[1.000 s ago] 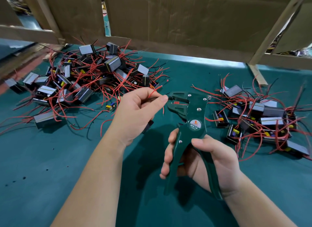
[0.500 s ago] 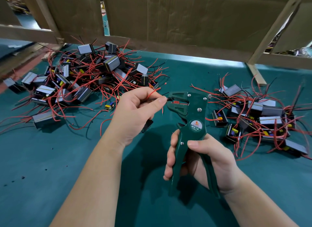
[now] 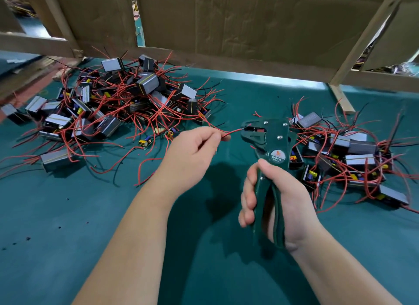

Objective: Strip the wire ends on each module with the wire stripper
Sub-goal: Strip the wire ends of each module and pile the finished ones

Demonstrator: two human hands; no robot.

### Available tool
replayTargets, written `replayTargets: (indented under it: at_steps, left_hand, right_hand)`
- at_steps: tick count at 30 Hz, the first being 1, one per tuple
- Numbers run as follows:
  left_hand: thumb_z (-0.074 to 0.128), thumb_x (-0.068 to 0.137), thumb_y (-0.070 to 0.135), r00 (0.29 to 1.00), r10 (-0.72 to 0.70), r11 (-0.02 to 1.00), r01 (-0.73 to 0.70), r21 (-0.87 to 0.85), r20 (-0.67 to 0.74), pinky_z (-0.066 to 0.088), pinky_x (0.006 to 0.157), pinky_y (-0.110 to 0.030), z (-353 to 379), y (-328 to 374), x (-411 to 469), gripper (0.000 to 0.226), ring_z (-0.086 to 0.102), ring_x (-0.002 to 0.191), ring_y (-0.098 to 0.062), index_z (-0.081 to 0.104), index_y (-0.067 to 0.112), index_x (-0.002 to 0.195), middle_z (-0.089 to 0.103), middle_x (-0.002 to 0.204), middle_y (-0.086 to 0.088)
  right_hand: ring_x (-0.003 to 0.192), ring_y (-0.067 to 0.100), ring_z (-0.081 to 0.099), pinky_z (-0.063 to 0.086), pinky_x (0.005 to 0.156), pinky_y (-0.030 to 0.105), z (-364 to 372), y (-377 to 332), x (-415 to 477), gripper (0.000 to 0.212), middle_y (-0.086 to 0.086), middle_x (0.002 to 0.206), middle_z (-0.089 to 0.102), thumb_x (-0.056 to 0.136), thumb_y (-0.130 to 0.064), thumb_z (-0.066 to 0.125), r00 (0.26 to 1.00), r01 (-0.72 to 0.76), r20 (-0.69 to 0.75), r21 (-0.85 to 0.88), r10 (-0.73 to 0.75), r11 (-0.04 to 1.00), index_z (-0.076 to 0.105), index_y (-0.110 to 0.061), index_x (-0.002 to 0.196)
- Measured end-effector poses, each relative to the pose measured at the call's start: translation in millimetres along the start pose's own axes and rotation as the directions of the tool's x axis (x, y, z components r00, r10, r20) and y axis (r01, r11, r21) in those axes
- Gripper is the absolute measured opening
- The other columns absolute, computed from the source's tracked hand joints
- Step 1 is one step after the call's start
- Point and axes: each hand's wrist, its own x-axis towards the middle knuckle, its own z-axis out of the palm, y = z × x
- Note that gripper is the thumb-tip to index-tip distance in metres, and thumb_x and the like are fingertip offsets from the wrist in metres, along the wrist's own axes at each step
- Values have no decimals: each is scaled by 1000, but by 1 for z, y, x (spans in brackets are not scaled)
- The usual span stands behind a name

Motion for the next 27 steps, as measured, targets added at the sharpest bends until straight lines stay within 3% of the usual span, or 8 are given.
replayTargets:
  at_steps: [4,8,11,14,16,19,23,27]
  left_hand:
    - [43,101,21,998,-43,997,39,-63,-53,40,52,-29,5,2,0,27,42,49,-11,65,25,86,47,51,12]
    - [32,104,10,970,-234,847,169,-503,-68,46,58,-21,6,12,2,29,49,49,-9,55,12,88,49,53,10]
    - [31,104,10,949,-305,635,264,-726,78,44,43,-22,5,17,0,20,49,44,-12,47,6,92,45,57,0]
    - [44,85,0,934,-306,640,345,-686,184,24,36,-10,4,22,-4,14,43,37,-10,49,7,96,47,58,-2]
    - [46,80,-1,925,-333,659,369,-655,186,24,38,-9,4,22,-2,17,41,36,-8,51,11,91,49,54,1]
    - [42,99,12,920,-390,663,304,-684,31,44,43,-22,-2,16,4,11,52,51,-14,52,9,97,57,66,-5]
    - [44,101,19,842,-482,654,161,-739,-243,49,55,-19,-30,1,13,20,57,49,-8,52,18,83,58,49,6]
    - [40,100,11,684,-509,776,102,-623,-522,48,55,-20,-59,-18,15,20,60,50,-8,54,19,88,64,54,5]
  right_hand:
    - [68,34,64,57,69,46,-2,-3,4,32,19,79,64,61,-30,65,988,135,49,177,-146,975,63,-8,85]
    - [68,39,63,55,66,49,-6,-2,3,38,19,103,64,53,-18,67,986,124,106,38,-127,992,69,-5,88]
    - [67,38,63,53,67,47,0,7,-1,38,22,81,63,60,-23,67,978,75,202,-143,-45,987,72,-9,95]
    - [71,36,66,53,69,44,5,13,-3,49,24,76,64,63,-25,70,967,44,255,-239,19,970,68,-10,109]
    - [73,36,66,52,69,45,5,13,-2,56,27,77,65,64,-23,72,968,23,247,-254,42,967,62,-6,116]
    - [69,36,65,53,69,46,0,8,-2,46,23,92,64,65,-19,71,964,1,261,-206,54,978,69,-10,109]
    - [68,39,64,53,68,48,-11,-7,-5,54,15,108,63,59,-17,80,946,20,326,-39,-6,999,69,-6,111]
    - [70,38,65,55,68,48,-21,-25,-2,49,11,113,64,71,-10,63,940,333,56,83,-338,939,58,-3,119]
